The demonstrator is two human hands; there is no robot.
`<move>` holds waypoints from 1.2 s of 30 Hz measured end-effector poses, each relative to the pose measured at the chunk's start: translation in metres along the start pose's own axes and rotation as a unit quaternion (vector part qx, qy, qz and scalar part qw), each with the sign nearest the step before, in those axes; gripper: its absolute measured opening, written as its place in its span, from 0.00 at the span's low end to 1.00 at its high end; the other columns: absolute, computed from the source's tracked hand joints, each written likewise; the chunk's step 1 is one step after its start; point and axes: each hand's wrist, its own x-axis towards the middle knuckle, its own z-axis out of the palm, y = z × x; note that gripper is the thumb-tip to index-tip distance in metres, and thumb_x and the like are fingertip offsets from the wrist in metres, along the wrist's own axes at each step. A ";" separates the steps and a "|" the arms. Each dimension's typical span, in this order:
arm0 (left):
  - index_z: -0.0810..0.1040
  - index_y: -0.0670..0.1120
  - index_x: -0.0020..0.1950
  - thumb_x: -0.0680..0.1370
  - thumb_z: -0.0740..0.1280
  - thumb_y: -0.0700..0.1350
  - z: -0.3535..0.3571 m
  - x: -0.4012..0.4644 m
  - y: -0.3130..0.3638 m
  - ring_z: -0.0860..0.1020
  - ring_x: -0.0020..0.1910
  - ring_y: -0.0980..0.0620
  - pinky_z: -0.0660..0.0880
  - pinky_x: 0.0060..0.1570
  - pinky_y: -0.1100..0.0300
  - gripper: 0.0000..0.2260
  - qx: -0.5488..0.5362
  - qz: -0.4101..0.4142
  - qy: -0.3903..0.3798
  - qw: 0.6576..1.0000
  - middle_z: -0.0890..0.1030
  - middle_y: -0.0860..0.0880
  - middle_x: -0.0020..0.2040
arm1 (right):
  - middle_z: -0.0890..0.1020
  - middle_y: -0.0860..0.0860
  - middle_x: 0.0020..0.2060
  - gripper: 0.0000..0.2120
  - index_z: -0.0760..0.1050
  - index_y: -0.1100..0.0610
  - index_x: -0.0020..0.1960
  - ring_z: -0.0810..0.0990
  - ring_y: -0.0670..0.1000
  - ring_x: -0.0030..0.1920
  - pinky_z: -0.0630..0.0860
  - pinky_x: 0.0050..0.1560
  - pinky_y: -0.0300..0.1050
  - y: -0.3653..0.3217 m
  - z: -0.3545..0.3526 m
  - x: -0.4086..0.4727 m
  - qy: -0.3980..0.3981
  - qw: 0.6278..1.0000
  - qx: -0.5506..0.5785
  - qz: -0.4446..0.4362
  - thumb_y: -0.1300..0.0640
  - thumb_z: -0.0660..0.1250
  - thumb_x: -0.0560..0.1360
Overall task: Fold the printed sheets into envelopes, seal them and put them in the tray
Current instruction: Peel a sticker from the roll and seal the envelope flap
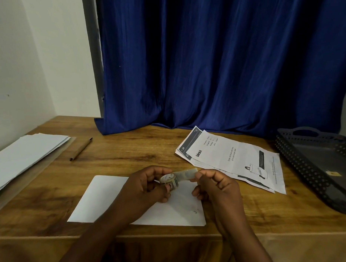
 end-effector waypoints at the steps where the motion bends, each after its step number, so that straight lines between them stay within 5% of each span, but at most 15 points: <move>1: 0.81 0.50 0.61 0.77 0.71 0.36 0.000 0.000 0.000 0.85 0.44 0.42 0.83 0.45 0.54 0.15 0.001 0.003 0.002 1.000 0.86 0.45 0.51 | 0.86 0.55 0.36 0.09 0.86 0.52 0.44 0.82 0.50 0.33 0.78 0.34 0.38 0.000 0.000 0.000 -0.003 1.000 -0.004 -0.001 0.61 0.68 0.78; 7: 0.80 0.58 0.62 0.75 0.74 0.42 0.002 -0.004 0.005 0.83 0.50 0.47 0.83 0.46 0.55 0.18 0.046 0.036 -0.020 0.998 0.85 0.53 0.53 | 0.86 0.56 0.34 0.08 0.86 0.51 0.44 0.83 0.50 0.32 0.78 0.34 0.38 -0.001 0.001 -0.001 -0.011 1.000 -0.009 0.004 0.60 0.70 0.78; 14: 0.81 0.53 0.58 0.75 0.75 0.38 0.002 -0.007 0.009 0.83 0.50 0.46 0.83 0.48 0.50 0.15 0.070 0.052 -0.012 0.996 0.84 0.54 0.52 | 0.87 0.54 0.36 0.09 0.85 0.53 0.43 0.83 0.50 0.30 0.77 0.32 0.36 0.000 0.003 -0.001 -0.046 0.998 -0.029 -0.026 0.67 0.72 0.75; 19: 0.80 0.52 0.57 0.72 0.78 0.39 0.001 -0.008 0.009 0.82 0.54 0.50 0.82 0.51 0.56 0.17 0.082 0.063 -0.011 0.995 0.83 0.56 0.54 | 0.87 0.46 0.42 0.14 0.85 0.43 0.48 0.83 0.48 0.33 0.79 0.33 0.40 0.002 0.005 -0.008 -0.091 0.986 -0.117 -0.078 0.62 0.78 0.71; 25: 0.80 0.58 0.55 0.70 0.80 0.43 0.002 -0.008 0.008 0.84 0.53 0.50 0.83 0.50 0.56 0.19 0.083 0.060 -0.009 0.995 0.83 0.56 0.55 | 0.87 0.51 0.41 0.06 0.87 0.51 0.46 0.84 0.56 0.35 0.82 0.36 0.56 0.000 0.006 -0.010 -0.073 0.991 -0.077 -0.084 0.52 0.75 0.70; 31: 0.79 0.61 0.53 0.68 0.81 0.45 0.003 -0.008 0.007 0.83 0.55 0.52 0.82 0.50 0.58 0.20 0.073 0.067 0.004 0.995 0.83 0.56 0.55 | 0.87 0.51 0.38 0.09 0.87 0.51 0.43 0.84 0.49 0.33 0.79 0.34 0.39 0.000 0.004 -0.007 -0.067 0.993 -0.064 -0.068 0.47 0.73 0.68; 36: 0.80 0.61 0.53 0.67 0.81 0.44 0.004 -0.008 0.006 0.84 0.55 0.52 0.82 0.50 0.57 0.20 0.068 0.068 0.008 0.995 0.83 0.57 0.55 | 0.86 0.54 0.34 0.07 0.87 0.54 0.42 0.83 0.48 0.31 0.77 0.32 0.38 -0.001 0.003 -0.004 -0.067 0.996 -0.037 -0.040 0.51 0.73 0.70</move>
